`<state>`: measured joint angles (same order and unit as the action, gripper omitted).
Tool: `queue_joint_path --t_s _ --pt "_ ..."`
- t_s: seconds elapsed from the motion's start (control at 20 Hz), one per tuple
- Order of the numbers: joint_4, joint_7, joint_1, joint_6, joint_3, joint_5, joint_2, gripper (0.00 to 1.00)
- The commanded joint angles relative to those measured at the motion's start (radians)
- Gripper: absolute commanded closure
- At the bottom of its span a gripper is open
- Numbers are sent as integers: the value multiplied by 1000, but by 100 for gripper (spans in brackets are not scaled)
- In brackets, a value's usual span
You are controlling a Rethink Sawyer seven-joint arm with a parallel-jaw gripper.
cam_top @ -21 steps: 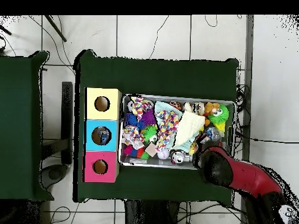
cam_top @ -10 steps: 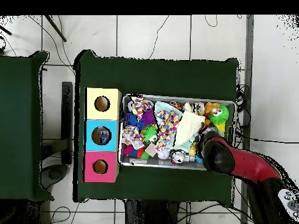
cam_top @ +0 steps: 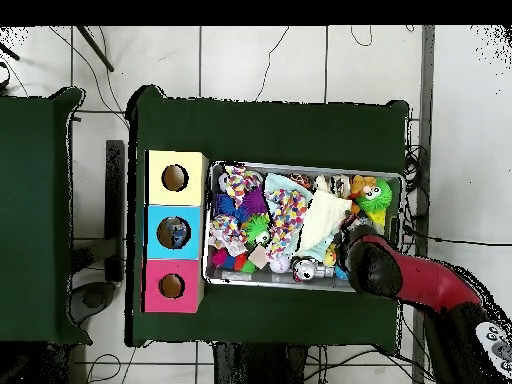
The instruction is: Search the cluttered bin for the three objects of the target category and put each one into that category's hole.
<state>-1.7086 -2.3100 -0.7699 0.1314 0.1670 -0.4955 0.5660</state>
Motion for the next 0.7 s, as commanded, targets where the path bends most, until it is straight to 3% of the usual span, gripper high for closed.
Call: queue_joint_path --t_s 0.05,0.35,0.7 --pt "87 90 -21 139 72 -11 -28 0" --pt "58 88 -40 118 65 -31 -3 0" --pt "109 77 -39 55 46 -68 -99 0"
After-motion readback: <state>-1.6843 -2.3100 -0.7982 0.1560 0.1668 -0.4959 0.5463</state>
